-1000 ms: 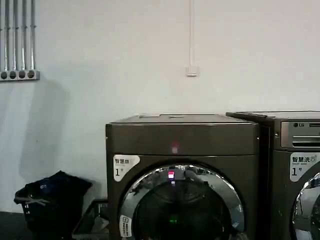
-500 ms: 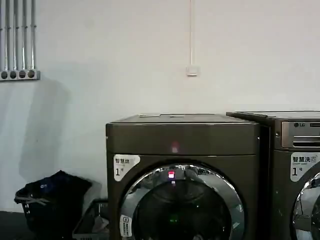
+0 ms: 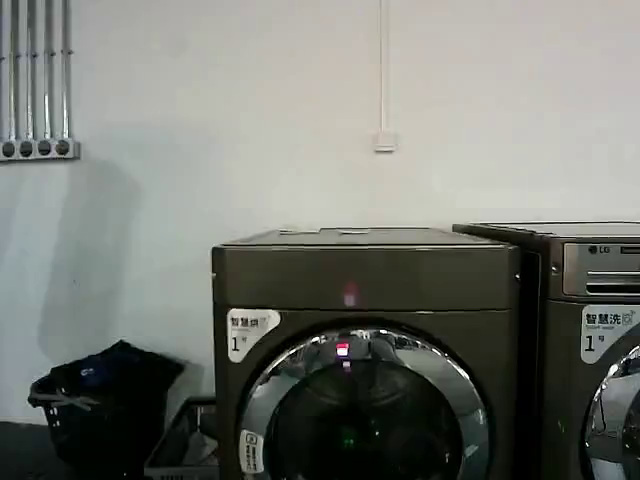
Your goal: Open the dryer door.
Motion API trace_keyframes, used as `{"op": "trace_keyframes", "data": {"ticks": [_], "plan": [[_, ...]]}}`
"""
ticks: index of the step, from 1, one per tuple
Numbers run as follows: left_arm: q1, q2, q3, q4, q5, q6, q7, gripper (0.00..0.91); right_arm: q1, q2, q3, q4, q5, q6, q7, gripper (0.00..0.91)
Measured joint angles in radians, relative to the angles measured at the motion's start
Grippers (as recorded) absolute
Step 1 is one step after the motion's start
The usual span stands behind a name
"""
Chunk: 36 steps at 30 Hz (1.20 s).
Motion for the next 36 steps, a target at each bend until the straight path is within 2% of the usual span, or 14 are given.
{"op": "trace_keyframes", "data": {"ticks": [17,36], "plan": [[-0.004,-0.005,-0.002,0.000,-0.005,0.000,0.001,0.907,0.086,0.113,-0.032,-0.148,-0.007,0.003,-0.004,0.907],[-0.006,-0.006,-0.012,0.006,-0.014,0.000,0.002,0.907,0.138,0.185,-0.058,-0.239,0.015,-0.001,-0.040,0.907]]}}
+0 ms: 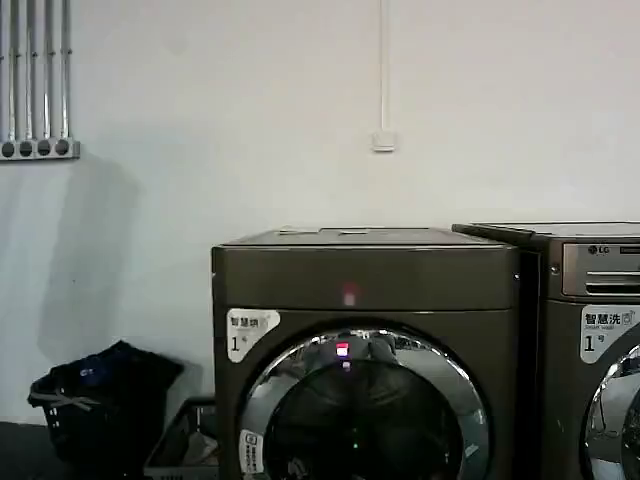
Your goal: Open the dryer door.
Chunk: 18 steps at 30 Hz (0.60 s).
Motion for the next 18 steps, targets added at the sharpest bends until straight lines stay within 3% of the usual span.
{"op": "trace_keyframes", "data": {"ticks": [9,18], "plan": [[-0.001,0.001,-0.003,0.007,-0.006,0.000,0.001,0.907,0.011,0.013,-0.016,-0.027,0.026,-0.008,-0.044,0.907],[-0.009,0.020,-0.012,0.031,-0.123,0.000,0.001,0.907,0.007,-0.035,-0.037,0.031,0.092,-0.054,-0.112,0.907]]}}
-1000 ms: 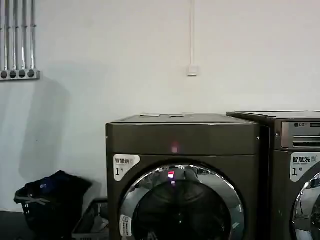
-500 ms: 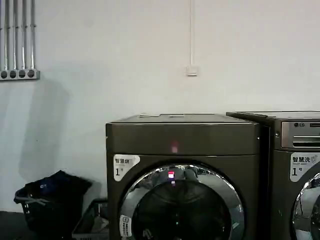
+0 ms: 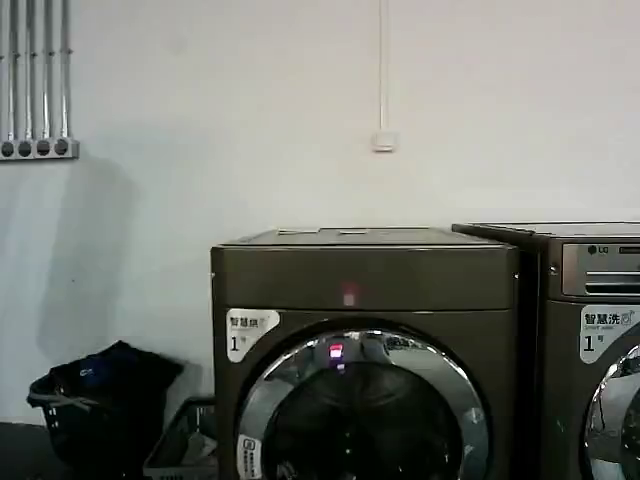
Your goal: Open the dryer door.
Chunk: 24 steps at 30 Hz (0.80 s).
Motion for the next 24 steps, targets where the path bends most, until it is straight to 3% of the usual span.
{"op": "trace_keyframes", "data": {"ticks": [5,19,24], "plan": [[-0.017,0.023,0.012,0.024,-0.052,0.000,0.007,0.907,-0.005,-0.049,-0.021,0.056,0.026,-0.016,-0.028,0.907],[-0.055,0.140,0.046,0.151,-0.026,0.000,0.090,0.907,-0.032,-0.191,-0.075,0.239,0.074,-0.049,-0.045,0.907],[-0.070,0.186,0.053,0.221,-0.105,0.000,0.100,0.907,-0.046,-0.243,-0.094,0.322,0.074,-0.051,-0.052,0.907]]}}
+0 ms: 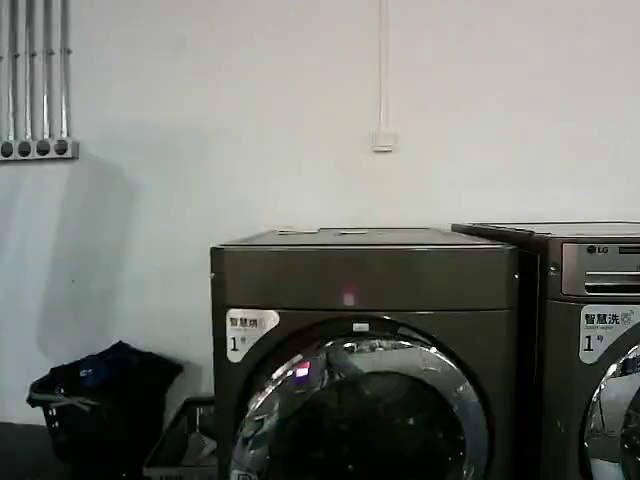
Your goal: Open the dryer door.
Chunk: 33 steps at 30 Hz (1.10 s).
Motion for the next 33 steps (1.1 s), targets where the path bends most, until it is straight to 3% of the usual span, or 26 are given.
{"op": "trace_keyframes", "data": {"ticks": [8,12,20,33], "plan": [[-0.013,0.044,0.046,0.076,0.052,0.000,-0.005,0.907,-0.027,-0.057,-0.001,0.099,-0.004,-0.001,0.001,0.907],[-0.014,0.065,0.083,0.125,0.110,-0.083,0.011,0.907,-0.034,-0.095,-0.012,0.150,0.004,-0.001,0.002,0.907],[-0.044,0.120,0.133,0.195,0.035,-0.106,0.068,0.907,-0.057,-0.177,-0.014,0.249,0.014,-0.001,0.006,0.907],[-0.078,0.185,0.214,0.285,0.096,-0.285,0.331,0.907,-0.109,-0.284,0.032,0.343,0.015,0.002,0.003,0.907]]}}
